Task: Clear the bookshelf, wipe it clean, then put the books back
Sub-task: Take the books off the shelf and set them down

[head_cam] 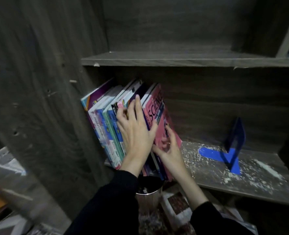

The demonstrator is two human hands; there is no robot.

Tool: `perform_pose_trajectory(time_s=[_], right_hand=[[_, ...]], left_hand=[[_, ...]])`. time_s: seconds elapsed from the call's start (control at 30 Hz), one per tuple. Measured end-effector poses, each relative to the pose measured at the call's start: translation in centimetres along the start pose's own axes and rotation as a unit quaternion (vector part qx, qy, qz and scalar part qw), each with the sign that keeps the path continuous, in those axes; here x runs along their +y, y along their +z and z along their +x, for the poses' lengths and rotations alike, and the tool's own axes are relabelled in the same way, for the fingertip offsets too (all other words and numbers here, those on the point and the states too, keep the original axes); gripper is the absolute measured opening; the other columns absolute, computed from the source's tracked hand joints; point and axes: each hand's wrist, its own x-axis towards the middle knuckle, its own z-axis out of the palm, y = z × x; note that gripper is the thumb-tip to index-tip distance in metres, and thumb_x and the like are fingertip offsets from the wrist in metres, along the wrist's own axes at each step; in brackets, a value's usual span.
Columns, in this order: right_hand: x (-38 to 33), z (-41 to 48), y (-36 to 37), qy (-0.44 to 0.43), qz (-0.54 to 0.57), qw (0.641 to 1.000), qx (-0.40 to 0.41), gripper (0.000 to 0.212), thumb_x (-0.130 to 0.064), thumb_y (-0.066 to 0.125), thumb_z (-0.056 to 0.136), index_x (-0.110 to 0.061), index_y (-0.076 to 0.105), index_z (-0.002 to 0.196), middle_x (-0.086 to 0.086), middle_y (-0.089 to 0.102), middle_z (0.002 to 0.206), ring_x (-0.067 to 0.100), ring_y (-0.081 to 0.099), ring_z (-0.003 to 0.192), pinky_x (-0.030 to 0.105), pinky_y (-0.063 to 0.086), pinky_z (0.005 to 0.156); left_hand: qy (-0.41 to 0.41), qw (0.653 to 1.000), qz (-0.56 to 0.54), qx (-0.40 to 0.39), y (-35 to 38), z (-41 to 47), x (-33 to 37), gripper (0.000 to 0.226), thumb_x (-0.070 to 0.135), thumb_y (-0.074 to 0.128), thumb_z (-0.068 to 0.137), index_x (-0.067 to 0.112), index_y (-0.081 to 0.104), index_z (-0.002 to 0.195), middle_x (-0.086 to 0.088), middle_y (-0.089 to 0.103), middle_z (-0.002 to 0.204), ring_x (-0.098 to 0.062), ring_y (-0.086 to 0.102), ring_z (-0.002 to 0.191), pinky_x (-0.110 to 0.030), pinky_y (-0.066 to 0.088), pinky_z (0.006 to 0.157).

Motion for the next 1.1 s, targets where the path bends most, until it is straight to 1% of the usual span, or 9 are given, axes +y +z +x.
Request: perform_pose_trajectory(time_s=[0.1, 0.23, 0.5, 0.67, 0.77, 0.83, 0.9, 0.97, 1.1], right_hand=[[0.8, 0.1, -0.2, -0.006, -0.007, 1.0, -0.004, 0.109, -0.064, 0.067, 0.055, -0.035, 0.02, 0.149, 0.002, 0.051, 0.117, 0.019, 0.055, 0.105, 0.035, 0.048, 0.095], [0.9, 0.2, -0.5, -0.017, -0.019, 0.999, -0.023, 0.107, -0.061, 0.069, 0.059, -0.037, 0.018, 0.15, 0.005, 0.051, 0.121, 0.018, 0.053, 0.104, 0.036, 0.047, 0.095], [1.1, -1.5, 0.0, -0.064, -0.089, 0.994, 0.001, 0.102, -0.064, 0.064, 0.062, -0.051, 0.007, 0.146, -0.002, 0.044, 0.139, 0.009, 0.046, 0.119, 0.039, 0.042, 0.103], [1.4, -2.1, 0.6, -0.151, -0.209, 0.965, 0.054, 0.096, -0.024, 0.071, 0.082, -0.032, 0.002, 0.148, 0.003, 0.028, 0.155, 0.023, 0.031, 0.139, 0.046, 0.033, 0.109], [1.5, -1.6, 0.5, -0.171, -0.217, 0.957, 0.089, 0.099, -0.015, 0.071, 0.083, -0.036, -0.003, 0.146, 0.002, 0.03, 0.155, 0.022, 0.035, 0.138, 0.044, 0.037, 0.107], [1.5, -1.1, 0.5, -0.159, -0.213, 0.959, 0.1, 0.111, -0.018, 0.073, 0.082, -0.046, -0.017, 0.142, 0.003, 0.035, 0.153, 0.021, 0.043, 0.133, 0.044, 0.043, 0.102], [1.7, -0.9, 0.6, -0.149, -0.205, 0.962, 0.102, 0.118, -0.023, 0.074, 0.081, -0.059, -0.023, 0.135, 0.005, 0.044, 0.147, 0.02, 0.053, 0.124, 0.045, 0.048, 0.094], [2.0, -0.7, 0.8, -0.145, -0.2, 0.962, 0.113, 0.119, -0.023, 0.075, 0.08, -0.061, -0.024, 0.133, 0.005, 0.051, 0.141, 0.019, 0.058, 0.116, 0.045, 0.051, 0.089], [2.5, -0.9, 0.9, -0.151, -0.188, 0.962, 0.131, 0.119, -0.017, 0.075, 0.08, -0.061, -0.02, 0.136, 0.005, 0.057, 0.132, 0.02, 0.06, 0.111, 0.045, 0.052, 0.087]], left_hand=[[0.005, 1.0, 0.0, 0.005, 0.7, -0.8, 0.2, 0.08, 0.039, 0.068, 0.08, 0.014, 0.029, 0.145, -0.007, 0.06, 0.119, -0.027, 0.041, 0.105, -0.038, 0.031, 0.085], [-0.015, 0.999, -0.05, 0.009, 0.9, -0.8, 0.5, 0.073, 0.032, 0.07, 0.079, 0.013, 0.035, 0.14, -0.008, 0.062, 0.113, -0.028, 0.044, 0.104, -0.046, 0.044, 0.084], [-0.013, 0.989, -0.125, 0.079, -0.6, -3.0, 0.7, 0.056, 0.037, 0.061, 0.081, 0.017, 0.043, 0.13, -0.005, 0.059, 0.12, -0.018, 0.035, 0.119, -0.03, 0.022, 0.099], [-0.011, 0.975, -0.211, 0.07, -0.7, -2.9, 1.6, 0.051, 0.03, 0.067, 0.083, 0.022, 0.037, 0.123, -0.007, 0.055, 0.119, -0.02, 0.052, 0.112, -0.027, 0.032, 0.105], [-0.013, 0.988, -0.129, 0.081, 0.2, -2.0, 2.1, 0.052, 0.038, 0.063, 0.081, 0.021, 0.039, 0.124, -0.005, 0.057, 0.117, -0.019, 0.044, 0.112, -0.042, 0.037, 0.102], [-0.039, 0.99, -0.121, 0.057, 0.7, -1.8, 2.3, 0.059, 0.04, 0.062, 0.08, 0.025, 0.034, 0.13, -0.009, 0.052, 0.125, -0.024, 0.038, 0.122, -0.047, 0.027, 0.112], [-0.08, 0.981, -0.175, 0.009, 0.7, -1.8, 2.6, 0.069, 0.036, 0.068, 0.082, 0.034, 0.023, 0.134, -0.014, 0.04, 0.14, -0.027, 0.028, 0.133, -0.033, 0.013, 0.111], [-0.086, 0.97, -0.226, -0.032, 0.6, -1.8, 2.8, 0.075, 0.03, 0.068, 0.086, 0.042, 0.013, 0.135, -0.014, 0.032, 0.148, -0.025, 0.038, 0.129, -0.025, 0.029, 0.099], [-0.08, 0.969, -0.226, -0.055, 0.8, -1.7, 2.7, 0.086, 0.03, 0.064, 0.09, 0.045, -0.005, 0.14, -0.018, 0.042, 0.143, -0.033, 0.062, 0.105, -0.045, 0.054, 0.083]])
